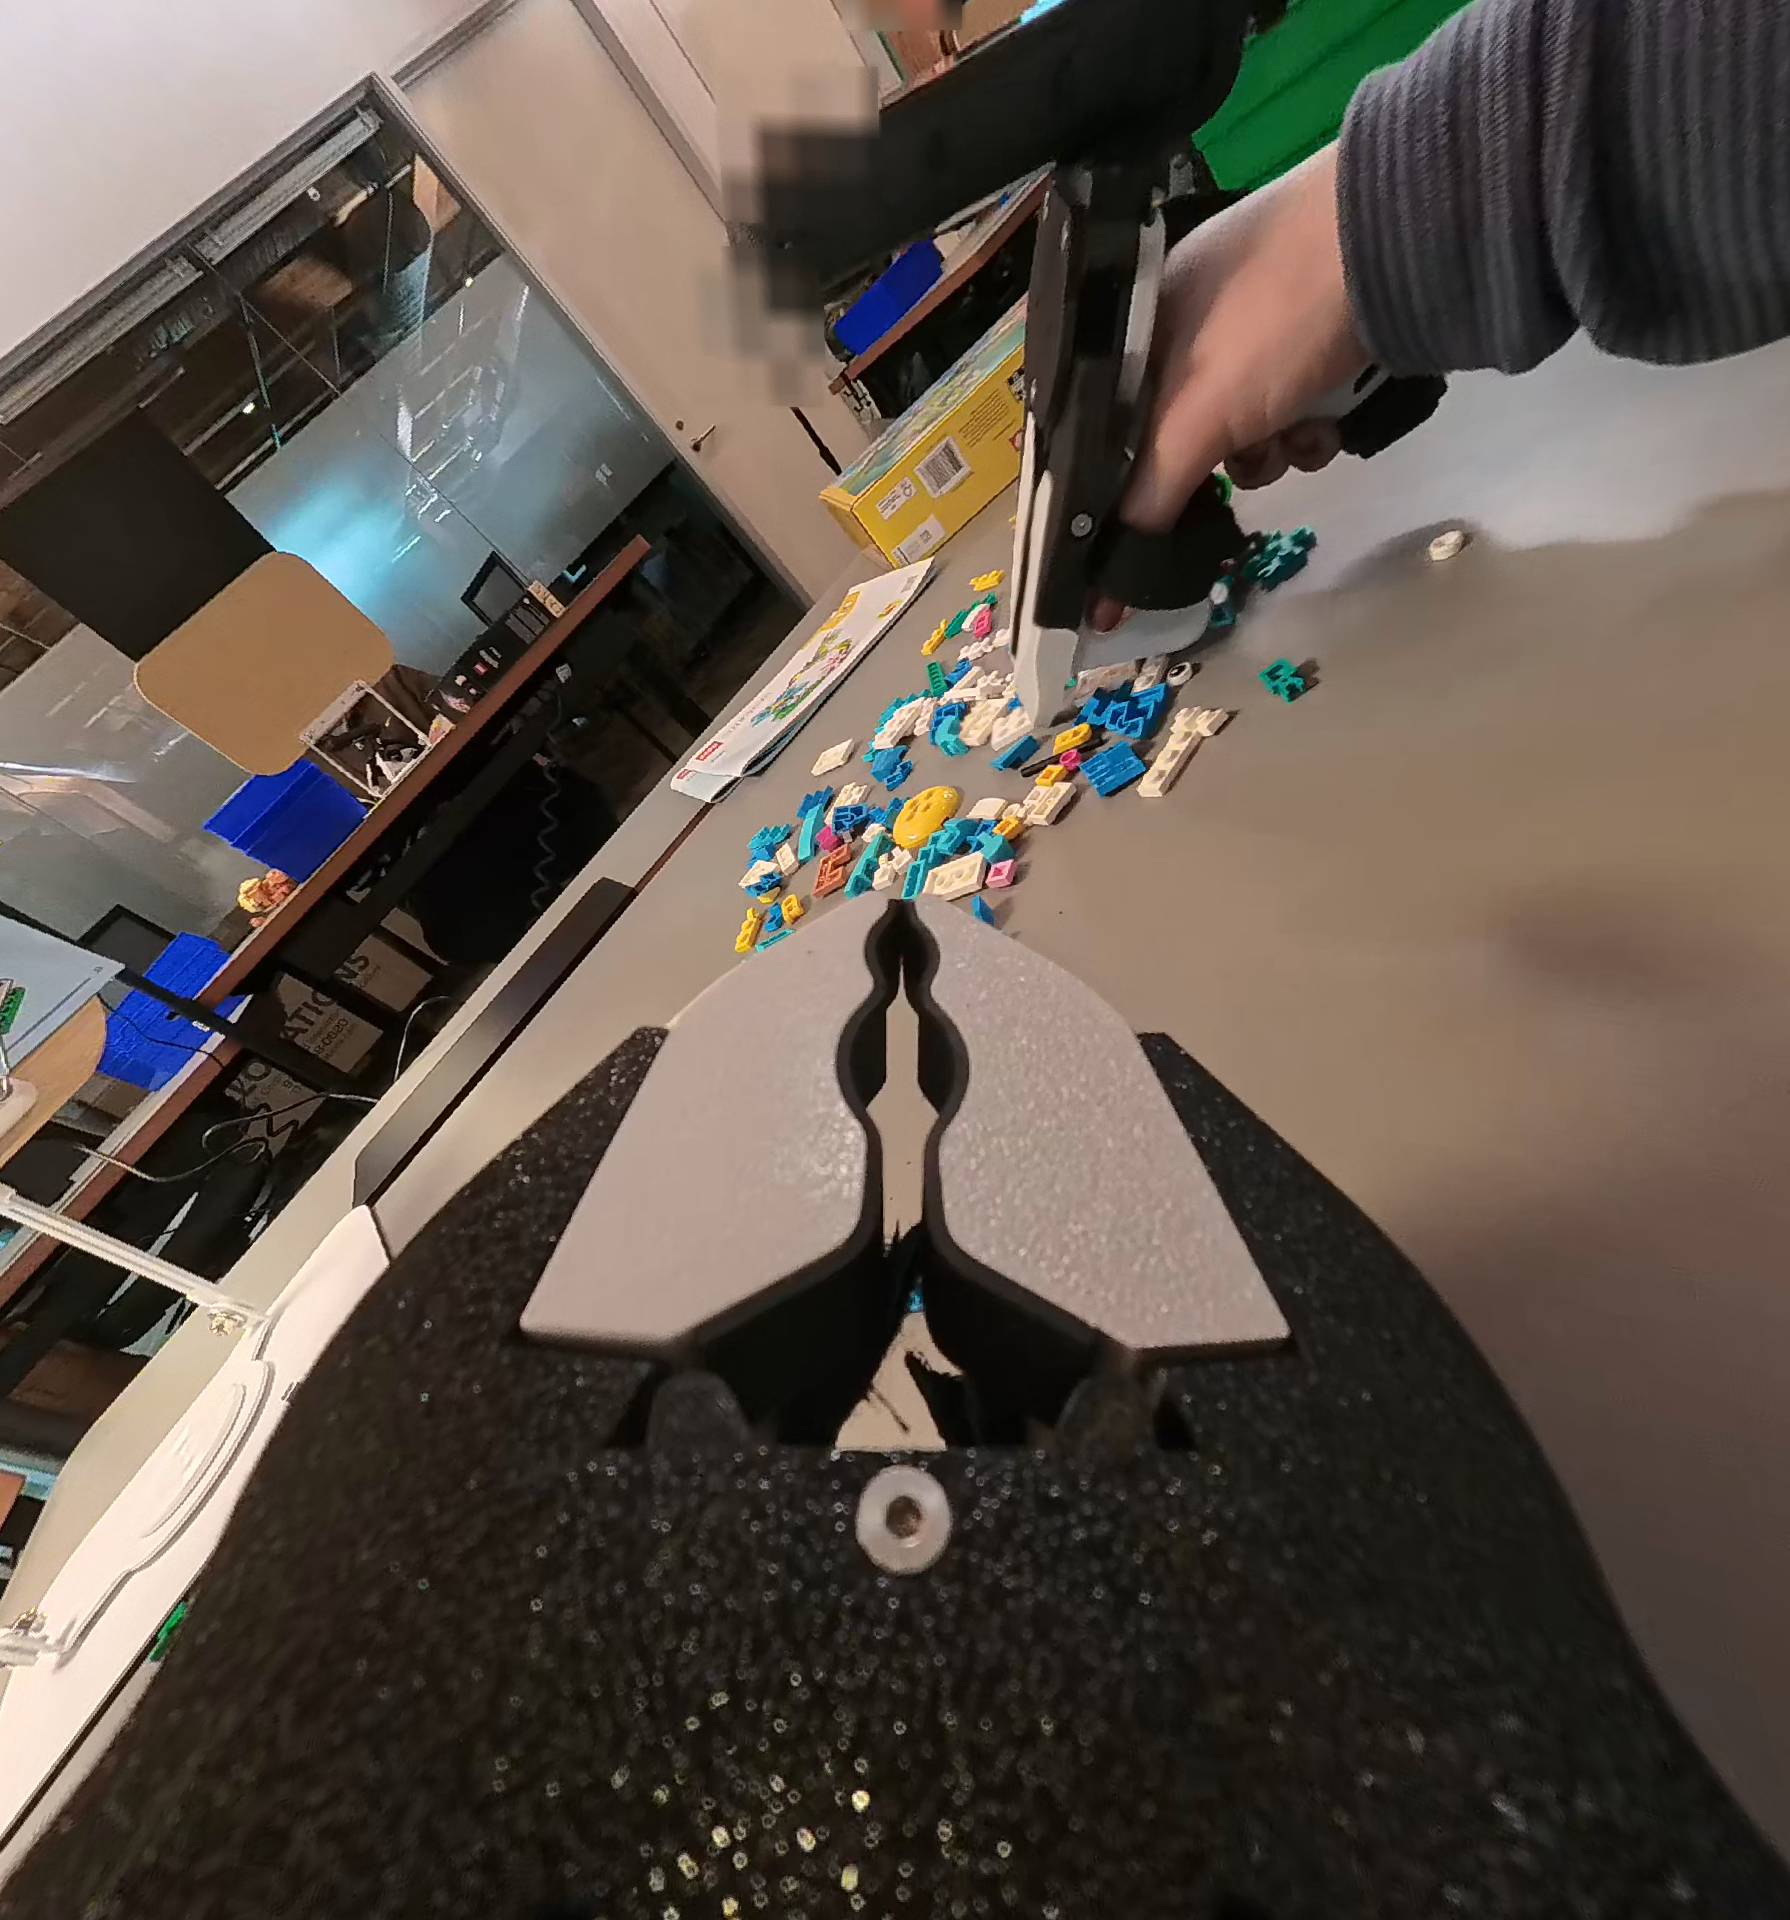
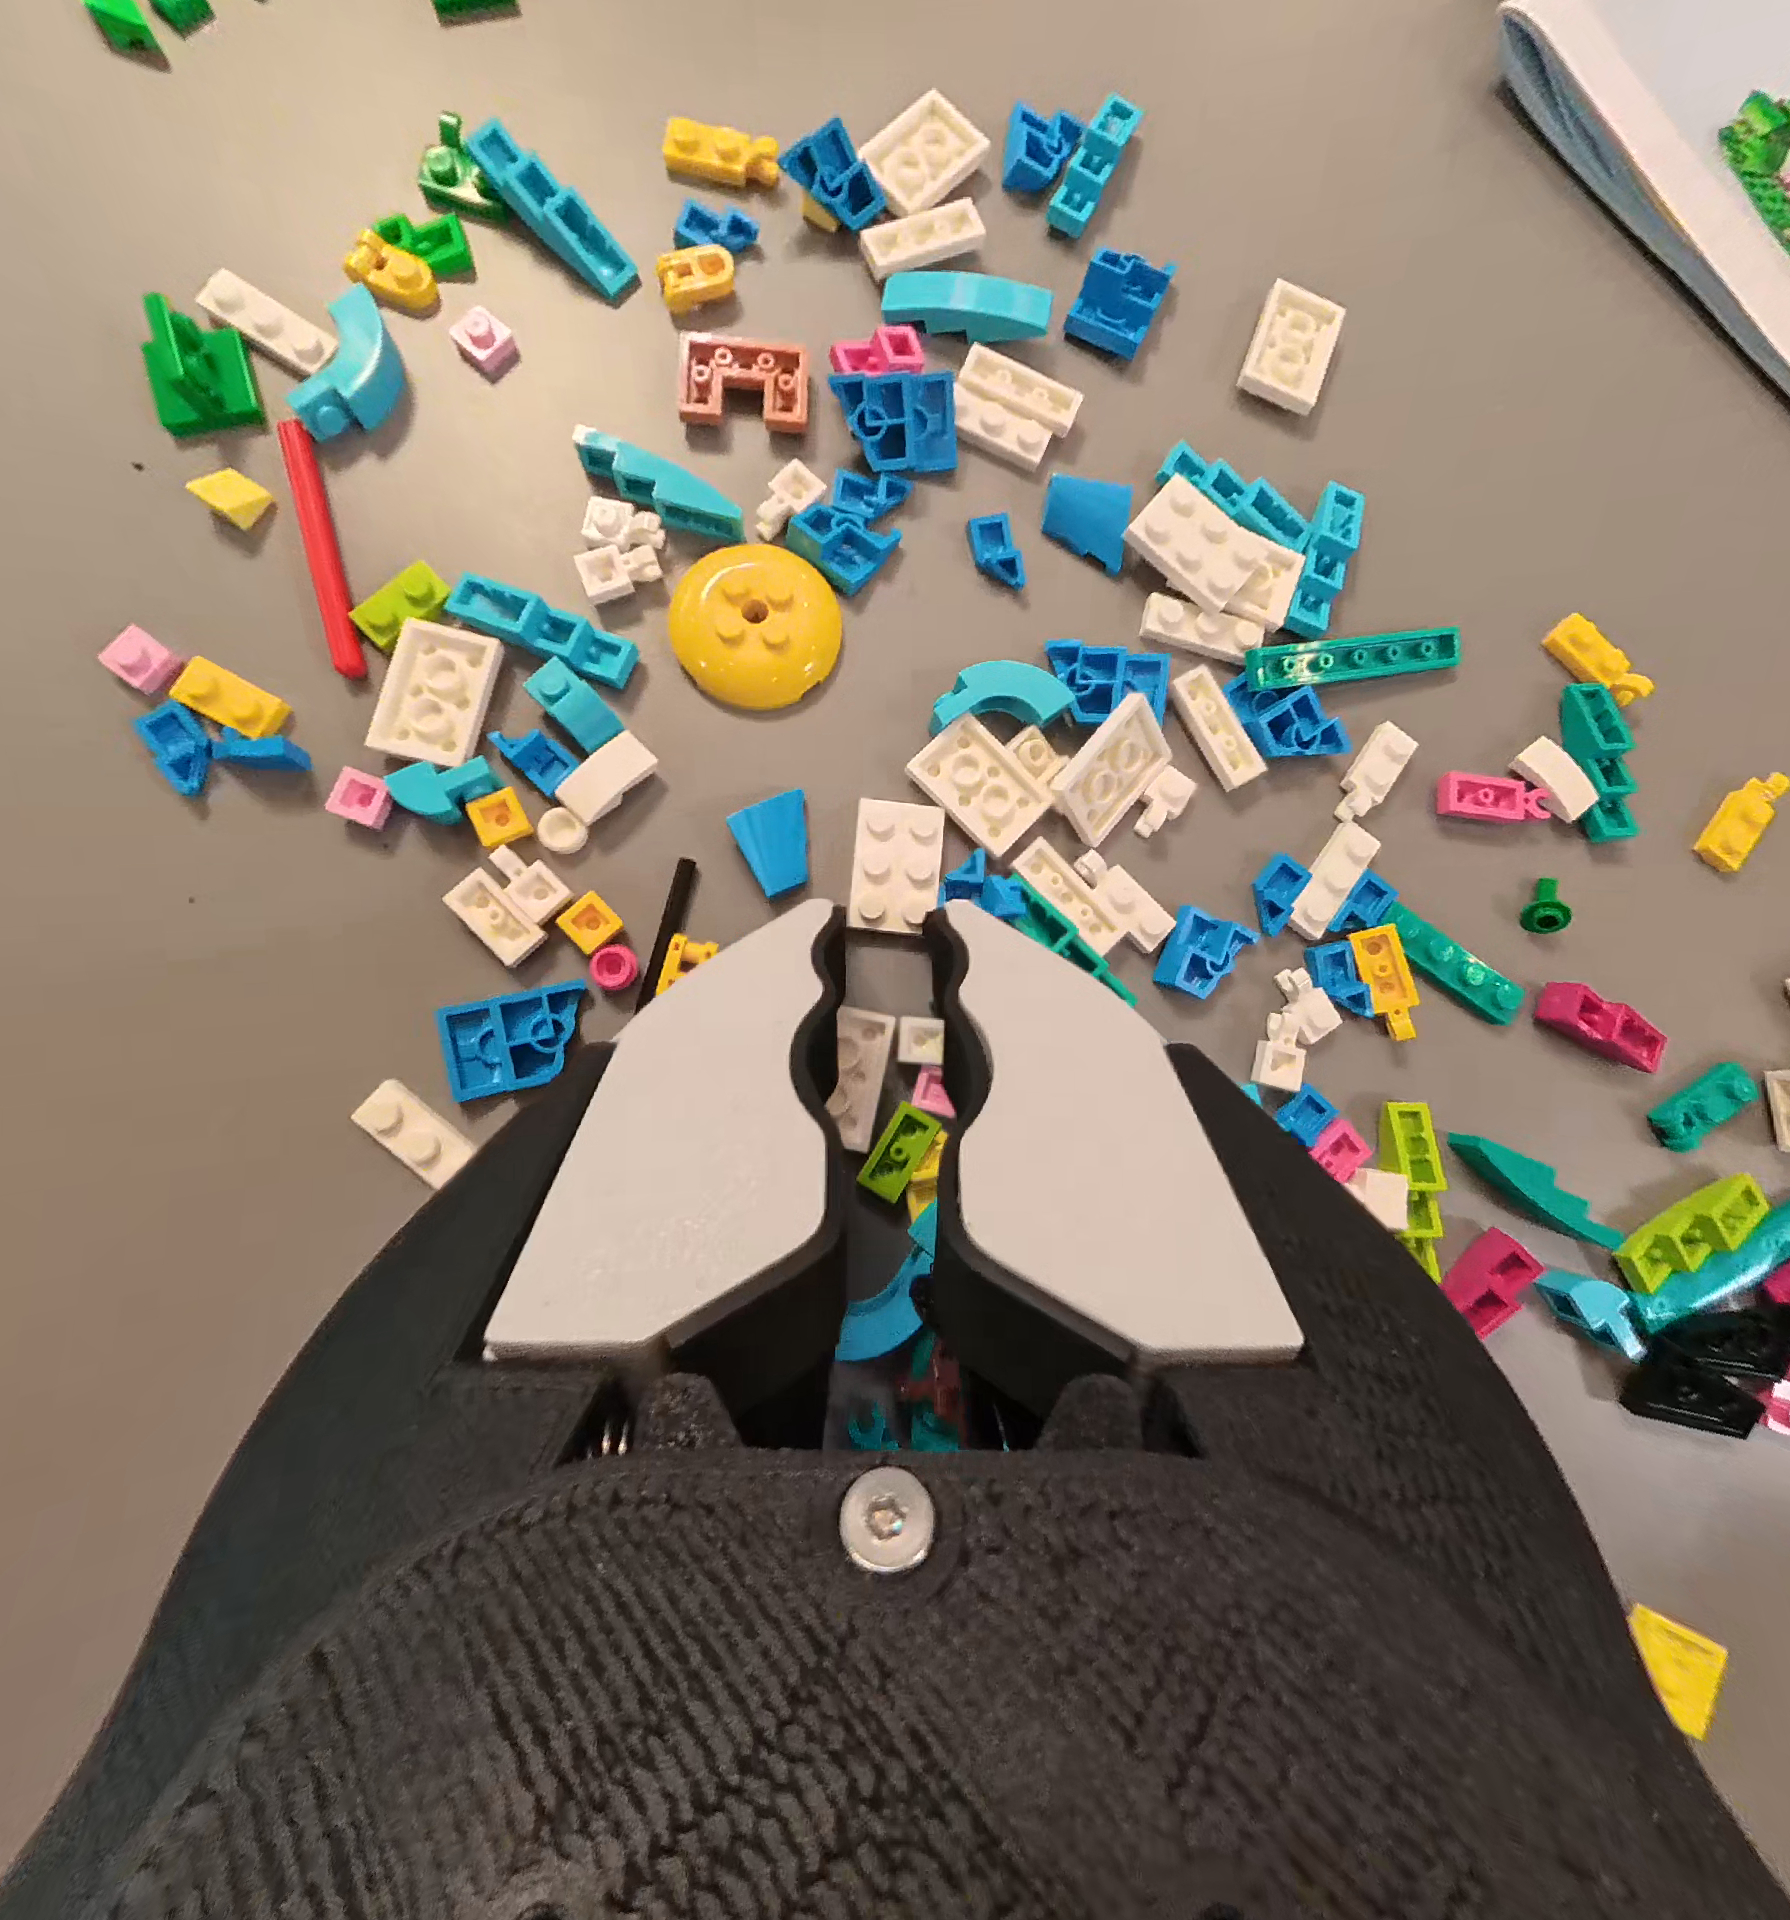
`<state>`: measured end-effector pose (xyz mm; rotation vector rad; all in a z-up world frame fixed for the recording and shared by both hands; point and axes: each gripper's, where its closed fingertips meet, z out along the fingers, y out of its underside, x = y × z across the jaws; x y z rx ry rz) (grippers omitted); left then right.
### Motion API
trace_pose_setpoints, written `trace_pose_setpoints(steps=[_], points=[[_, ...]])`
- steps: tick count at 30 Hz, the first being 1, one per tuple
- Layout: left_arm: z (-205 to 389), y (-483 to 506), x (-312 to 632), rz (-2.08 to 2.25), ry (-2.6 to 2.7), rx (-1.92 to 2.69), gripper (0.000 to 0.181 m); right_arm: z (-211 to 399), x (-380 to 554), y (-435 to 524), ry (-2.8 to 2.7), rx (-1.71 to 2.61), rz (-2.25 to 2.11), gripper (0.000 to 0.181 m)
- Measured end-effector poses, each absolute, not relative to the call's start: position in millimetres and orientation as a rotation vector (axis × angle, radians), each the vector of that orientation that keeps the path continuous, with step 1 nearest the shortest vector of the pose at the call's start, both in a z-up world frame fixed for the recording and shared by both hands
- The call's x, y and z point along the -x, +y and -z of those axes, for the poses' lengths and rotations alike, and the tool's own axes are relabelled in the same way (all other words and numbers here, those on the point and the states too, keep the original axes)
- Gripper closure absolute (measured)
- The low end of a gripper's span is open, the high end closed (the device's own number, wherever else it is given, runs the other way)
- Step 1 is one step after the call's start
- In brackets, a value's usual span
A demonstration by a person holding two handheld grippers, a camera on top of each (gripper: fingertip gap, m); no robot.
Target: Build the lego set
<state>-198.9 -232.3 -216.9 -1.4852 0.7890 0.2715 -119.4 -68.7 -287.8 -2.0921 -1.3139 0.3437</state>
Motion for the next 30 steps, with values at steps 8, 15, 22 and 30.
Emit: trace_pose_setpoints(steps=[8, 15, 22, 30], points=[[216.6, -232.8, 198.9, -0.265, 0.788, 1.483, 0.181, 286.7, 121.5, -63.9, -1.314, 2.045, -0.276, 0.165], [215.8, -233.9, 199.1, -0.238, 0.779, 1.486, 0.181, 286.6, 122.6, -78.9, -1.369, 2.038, -0.339, 0.168], [215.6, -234.2, 199.3, -0.225, 0.774, 1.489, 0.181, 284.3, 129.2, -80.2, -1.412, 1.955, -0.394, 0.164], [215.8, -234.3, 199.0, -0.210, 0.771, 1.493, 0.181, 285.9, 128.7, -78.0, -1.449, 1.944, -0.491, 0.156]])
